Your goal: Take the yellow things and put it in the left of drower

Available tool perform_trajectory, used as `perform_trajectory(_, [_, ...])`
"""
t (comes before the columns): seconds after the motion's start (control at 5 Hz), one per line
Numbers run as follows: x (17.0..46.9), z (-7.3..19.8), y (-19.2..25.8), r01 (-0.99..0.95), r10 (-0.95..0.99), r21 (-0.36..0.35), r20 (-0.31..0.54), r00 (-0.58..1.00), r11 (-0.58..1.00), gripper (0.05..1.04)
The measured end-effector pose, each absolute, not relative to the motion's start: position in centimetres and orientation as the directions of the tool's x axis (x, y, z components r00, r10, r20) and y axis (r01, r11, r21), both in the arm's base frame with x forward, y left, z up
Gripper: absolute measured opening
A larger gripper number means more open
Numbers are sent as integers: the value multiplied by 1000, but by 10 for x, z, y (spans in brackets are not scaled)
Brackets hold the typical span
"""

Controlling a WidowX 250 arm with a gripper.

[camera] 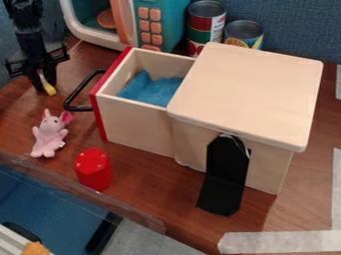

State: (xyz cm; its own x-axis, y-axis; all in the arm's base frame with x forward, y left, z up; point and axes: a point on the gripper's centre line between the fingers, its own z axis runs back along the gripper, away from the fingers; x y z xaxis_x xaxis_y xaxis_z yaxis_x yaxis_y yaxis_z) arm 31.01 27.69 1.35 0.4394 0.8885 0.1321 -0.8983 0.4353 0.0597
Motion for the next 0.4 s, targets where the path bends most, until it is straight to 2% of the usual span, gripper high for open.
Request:
perform_trajectory(0.2, [309,15,276,-885,877,67,124,465,460,765])
perform_trajectory(0.4, [312,40,274,-855,841,75,159,518,513,998])
